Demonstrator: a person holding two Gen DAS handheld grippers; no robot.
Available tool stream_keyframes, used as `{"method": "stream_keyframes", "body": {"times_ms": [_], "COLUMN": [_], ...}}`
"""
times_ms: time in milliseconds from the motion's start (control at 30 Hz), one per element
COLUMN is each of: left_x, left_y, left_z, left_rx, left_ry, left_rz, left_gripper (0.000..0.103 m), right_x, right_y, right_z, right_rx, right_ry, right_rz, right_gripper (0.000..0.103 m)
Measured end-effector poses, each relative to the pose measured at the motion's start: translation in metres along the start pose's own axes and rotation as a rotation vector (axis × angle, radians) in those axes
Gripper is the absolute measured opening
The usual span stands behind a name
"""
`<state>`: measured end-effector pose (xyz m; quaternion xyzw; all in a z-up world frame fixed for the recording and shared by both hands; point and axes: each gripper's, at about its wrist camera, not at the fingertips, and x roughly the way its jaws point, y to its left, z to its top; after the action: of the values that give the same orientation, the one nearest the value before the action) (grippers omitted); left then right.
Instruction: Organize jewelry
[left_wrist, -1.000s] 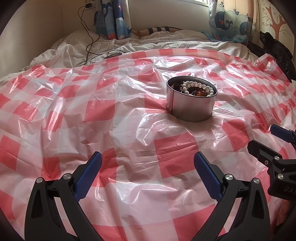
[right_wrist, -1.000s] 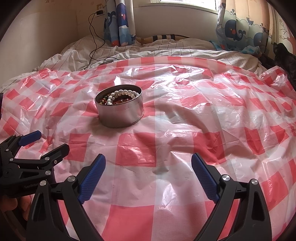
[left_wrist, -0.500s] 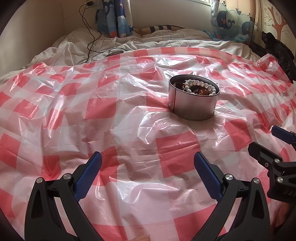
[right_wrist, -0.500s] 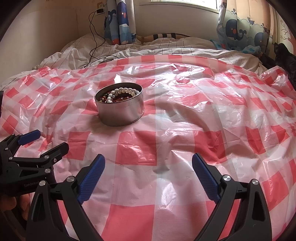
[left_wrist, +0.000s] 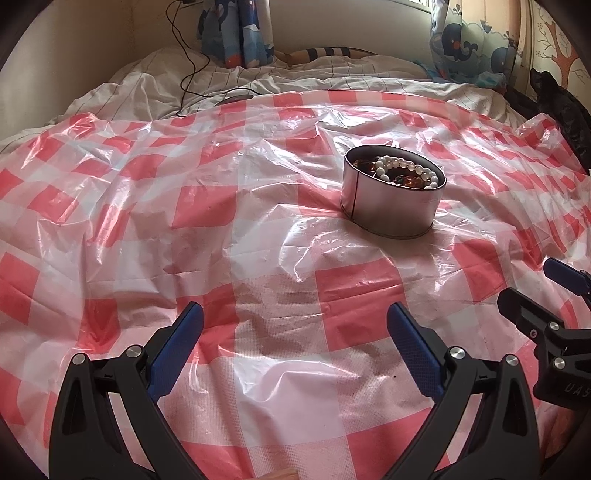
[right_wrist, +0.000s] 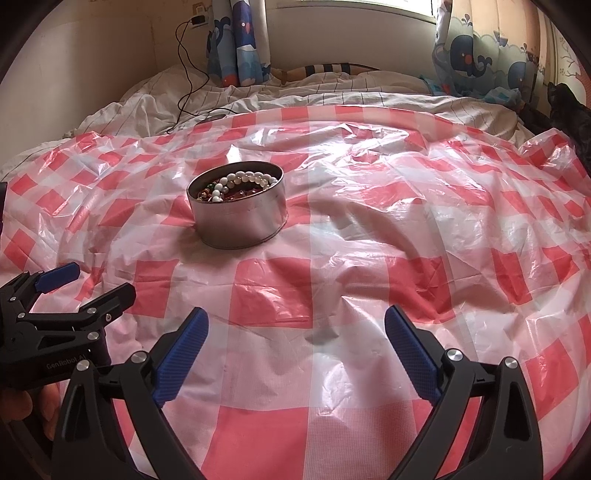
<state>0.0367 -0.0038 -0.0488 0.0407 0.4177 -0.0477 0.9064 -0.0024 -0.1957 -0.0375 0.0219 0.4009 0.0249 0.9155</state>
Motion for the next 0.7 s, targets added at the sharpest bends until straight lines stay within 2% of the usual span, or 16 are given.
{"method": "stream_keyframes", "body": {"times_ms": [700], "left_x": [0.0031], "left_y": [0.0012], "left_z": [-0.0003], "left_rx": [-0.019], "left_ry": [0.020], "left_rz": [-0.009], "left_gripper": [0.095], "right_x": [0.0028], "right_y": [-0.0002], "right_z": [-0.0056], "right_rx": [0.000], "right_ry": [0.014], "right_rz": [-0.001], "right_gripper": [0.093]}}
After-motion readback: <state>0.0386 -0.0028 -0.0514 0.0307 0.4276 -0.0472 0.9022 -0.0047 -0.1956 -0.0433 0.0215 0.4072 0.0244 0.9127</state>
